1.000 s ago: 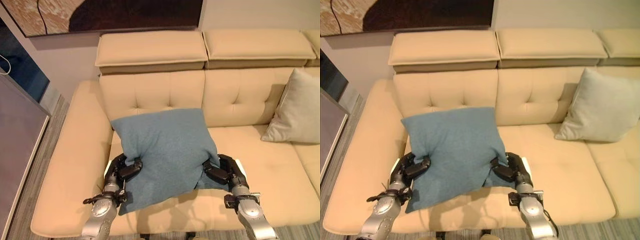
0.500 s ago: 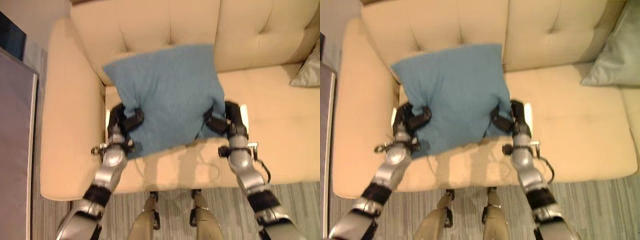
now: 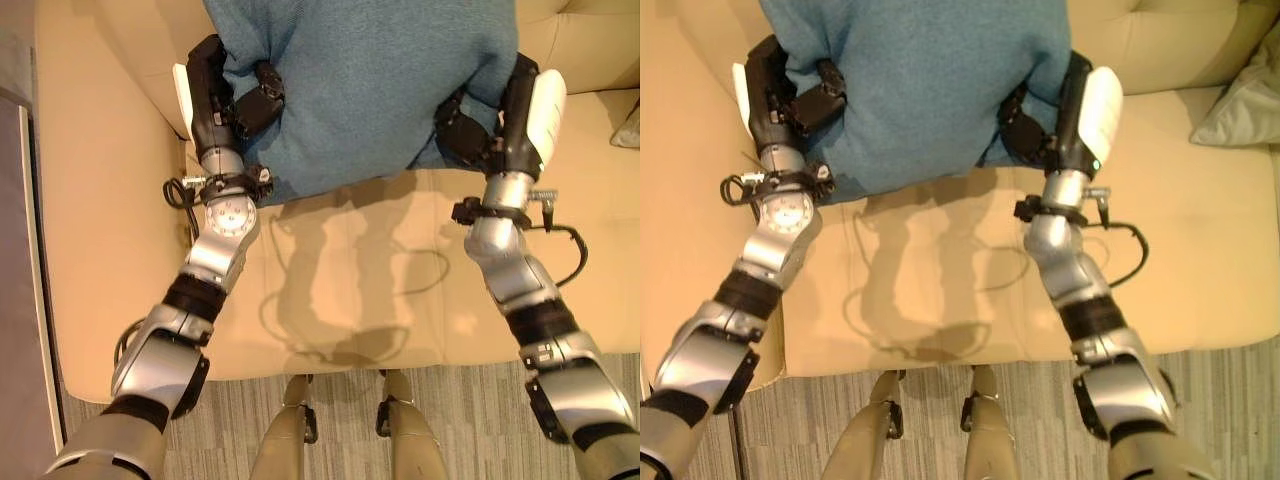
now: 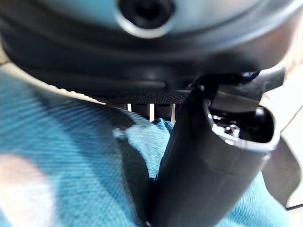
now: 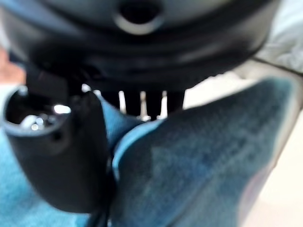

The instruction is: Pick up all the scattered cushions and arrange them neatly on the sofa.

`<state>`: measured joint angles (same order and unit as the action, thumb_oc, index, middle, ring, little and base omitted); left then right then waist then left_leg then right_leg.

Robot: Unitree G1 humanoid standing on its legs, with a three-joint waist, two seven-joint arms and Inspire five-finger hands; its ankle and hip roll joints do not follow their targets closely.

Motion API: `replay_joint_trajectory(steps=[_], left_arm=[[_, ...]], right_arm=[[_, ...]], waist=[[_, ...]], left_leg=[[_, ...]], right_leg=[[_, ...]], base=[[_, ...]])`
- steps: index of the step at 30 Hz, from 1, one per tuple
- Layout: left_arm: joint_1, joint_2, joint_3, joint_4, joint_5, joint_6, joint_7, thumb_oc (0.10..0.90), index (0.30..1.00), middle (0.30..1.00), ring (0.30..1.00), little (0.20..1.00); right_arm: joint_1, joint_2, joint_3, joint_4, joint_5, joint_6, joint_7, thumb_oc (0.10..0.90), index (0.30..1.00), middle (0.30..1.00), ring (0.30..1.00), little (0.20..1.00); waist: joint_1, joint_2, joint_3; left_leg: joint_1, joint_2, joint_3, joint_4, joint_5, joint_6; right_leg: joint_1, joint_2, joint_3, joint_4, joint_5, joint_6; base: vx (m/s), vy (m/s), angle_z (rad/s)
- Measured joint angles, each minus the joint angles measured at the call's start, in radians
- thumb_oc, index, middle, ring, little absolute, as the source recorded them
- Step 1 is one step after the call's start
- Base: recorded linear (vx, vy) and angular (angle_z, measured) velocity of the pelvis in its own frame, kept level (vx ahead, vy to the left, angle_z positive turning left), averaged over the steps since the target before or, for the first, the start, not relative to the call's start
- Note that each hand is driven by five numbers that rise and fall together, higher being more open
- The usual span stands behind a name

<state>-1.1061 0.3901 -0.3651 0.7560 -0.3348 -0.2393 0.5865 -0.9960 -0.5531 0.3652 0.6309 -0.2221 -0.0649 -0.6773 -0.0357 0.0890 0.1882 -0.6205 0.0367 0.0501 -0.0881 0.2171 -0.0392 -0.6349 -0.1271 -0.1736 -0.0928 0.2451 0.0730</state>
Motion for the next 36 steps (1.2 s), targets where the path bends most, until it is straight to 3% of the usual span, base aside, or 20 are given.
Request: replay_joint_trajectory(steps=[1, 3, 7, 12, 24, 30, 36], left_arm=[[-0.040, 0.000, -0.020, 0.066, -0.005, 0.000, -0.001, 0.800, 0.900, 0.900, 0.900, 0.900], [-0.086, 0.001, -0.069, 0.182, -0.032, 0.007, -0.035, 0.800, 0.900, 0.900, 0.900, 0.900], [-0.046, 0.001, -0.076, 0.173, -0.058, 0.024, -0.078, 0.800, 0.900, 0.900, 0.900, 0.900], [0.049, 0.011, -0.067, 0.088, -0.056, 0.028, -0.121, 0.800, 0.900, 0.900, 0.900, 0.900], [0.203, 0.130, -0.010, 0.008, 0.015, 0.028, -0.189, 0.800, 0.900, 0.900, 0.900, 0.900], [0.396, 0.207, 0.121, -0.040, -0.003, 0.028, -0.260, 0.800, 0.900, 0.900, 0.900, 0.900], [0.679, 0.159, 0.282, -0.213, -0.028, 0.027, -0.312, 0.800, 0.900, 0.900, 0.900, 0.900]], right_arm=[[-0.047, -0.001, 0.026, 0.050, 0.002, 0.002, 0.000, 0.800, 0.900, 0.900, 0.900, 0.900], [-0.109, -0.016, 0.112, 0.147, 0.019, 0.010, 0.022, 0.800, 0.900, 0.900, 0.900, 0.900], [-0.073, -0.015, 0.138, 0.148, 0.077, 0.037, 0.089, 0.800, 0.900, 0.900, 0.900, 0.900], [-0.016, -0.002, 0.135, 0.137, 0.094, 0.040, 0.129, 0.800, 0.900, 0.900, 0.900, 0.900], [0.168, 0.021, 0.035, 0.020, 0.117, -0.002, 0.221, 0.800, 0.900, 0.900, 0.900, 0.900], [0.327, -0.064, -0.046, -0.060, 0.114, -0.032, 0.289, 0.800, 0.900, 0.900, 0.900, 0.900], [0.533, -0.063, -0.197, -0.157, 0.113, -0.036, 0.345, 0.800, 0.900, 0.900, 0.900, 0.900]], waist=[[0.000, 0.000, 0.000], [-0.001, -0.001, 0.001], [-0.001, -0.014, 0.009], [-0.003, -0.032, 0.020], [-0.007, -0.032, 0.020], [-0.005, -0.032, 0.020], [-0.004, -0.038, 0.021]], left_leg=[[-0.018, 0.001, 0.000, 0.000, 0.000, 0.000], [-0.044, 0.001, -0.001, 0.000, 0.000, 0.000], [-0.044, 0.001, -0.002, 0.000, 0.000, 0.000], [-0.042, 0.002, -0.005, 0.000, 0.001, -0.001], [-0.011, 0.002, -0.005, 0.000, 0.000, -0.001], [0.053, 0.003, -0.006, 0.000, -0.009, -0.010], [0.124, 0.003, -0.006, 0.000, -0.024, -0.007]], right_leg=[[-0.017, 0.000, 0.001, 0.000, 0.000, 0.000], [-0.043, 0.001, 0.001, 0.000, 0.000, 0.000], [-0.044, 0.001, 0.002, 0.000, 0.000, 0.000], [-0.038, 0.001, -0.007, 0.000, 0.000, 0.000], [-0.006, 0.001, -0.008, 0.000, -0.005, 0.006], [0.062, 0.001, -0.011, 0.000, -0.022, 0.017], [0.133, 0.001, -0.013, 0.000, -0.035, 0.024]], base=[[-0.03, -0.026, 0.01], [0.00, -0.018, 0.00], [0.01, -0.016, 0.00], [0.02, -0.033, 0.02], [0.01, -0.009, 0.00], [0.04, -0.027, 0.02], [0.06, -0.028, 0.01]])
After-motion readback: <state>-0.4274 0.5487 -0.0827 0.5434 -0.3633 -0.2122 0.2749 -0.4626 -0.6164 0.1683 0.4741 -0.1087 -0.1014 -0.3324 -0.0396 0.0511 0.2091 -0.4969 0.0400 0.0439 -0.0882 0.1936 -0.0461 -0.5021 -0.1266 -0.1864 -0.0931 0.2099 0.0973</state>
